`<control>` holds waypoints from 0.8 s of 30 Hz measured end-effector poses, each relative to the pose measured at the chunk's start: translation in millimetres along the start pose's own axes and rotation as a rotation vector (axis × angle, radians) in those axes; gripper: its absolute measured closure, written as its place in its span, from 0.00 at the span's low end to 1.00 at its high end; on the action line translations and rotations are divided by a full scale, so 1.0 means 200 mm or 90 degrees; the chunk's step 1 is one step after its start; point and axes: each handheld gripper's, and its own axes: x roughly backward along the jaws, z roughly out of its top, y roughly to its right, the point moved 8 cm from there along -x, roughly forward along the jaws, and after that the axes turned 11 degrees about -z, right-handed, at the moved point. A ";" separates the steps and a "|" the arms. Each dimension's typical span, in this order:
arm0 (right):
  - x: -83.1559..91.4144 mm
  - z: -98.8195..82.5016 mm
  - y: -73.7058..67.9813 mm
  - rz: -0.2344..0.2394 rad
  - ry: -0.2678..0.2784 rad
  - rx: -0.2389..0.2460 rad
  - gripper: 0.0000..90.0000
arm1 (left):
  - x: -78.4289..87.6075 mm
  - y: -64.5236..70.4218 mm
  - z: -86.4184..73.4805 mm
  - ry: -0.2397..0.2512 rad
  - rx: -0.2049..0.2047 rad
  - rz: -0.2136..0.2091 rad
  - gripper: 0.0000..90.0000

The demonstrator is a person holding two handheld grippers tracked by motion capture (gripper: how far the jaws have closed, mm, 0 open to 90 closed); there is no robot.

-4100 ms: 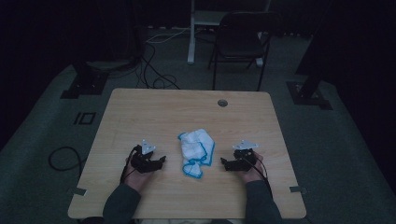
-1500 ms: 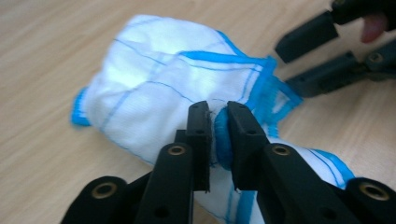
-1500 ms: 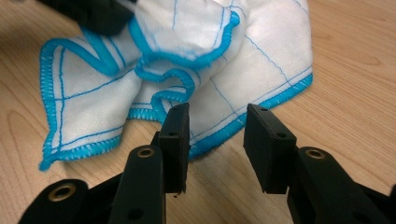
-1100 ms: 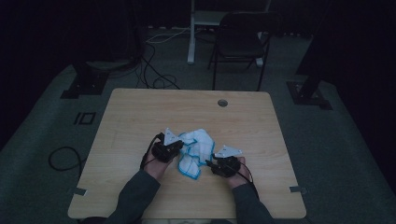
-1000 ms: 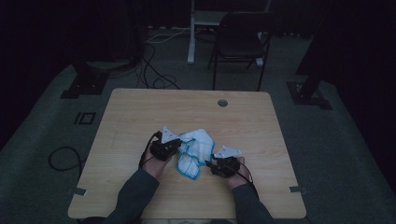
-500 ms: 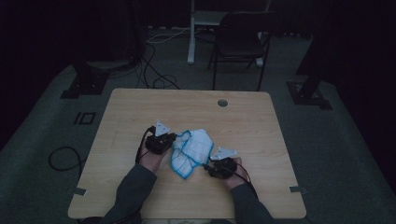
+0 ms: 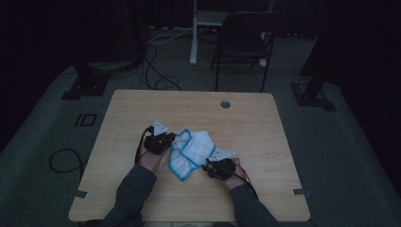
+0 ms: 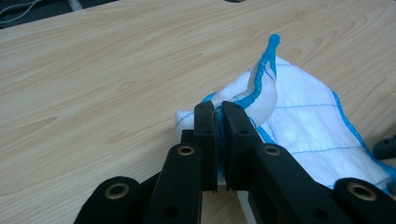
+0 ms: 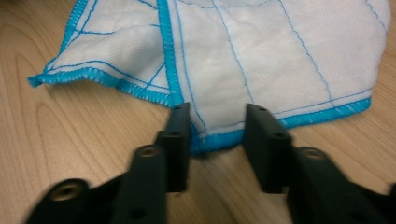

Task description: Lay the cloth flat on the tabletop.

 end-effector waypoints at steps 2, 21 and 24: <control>-0.01 0.01 0.01 -0.011 -0.004 0.003 0.88 | 0.00 -0.01 0.00 0.000 0.003 0.002 0.95; 0.04 0.19 0.23 -0.082 0.049 -0.055 0.96 | 0.04 -0.25 -0.16 -0.008 0.099 0.035 0.95; 0.03 0.22 0.25 -0.088 0.053 -0.061 0.96 | 0.04 -0.29 -0.21 -0.012 0.130 0.037 0.95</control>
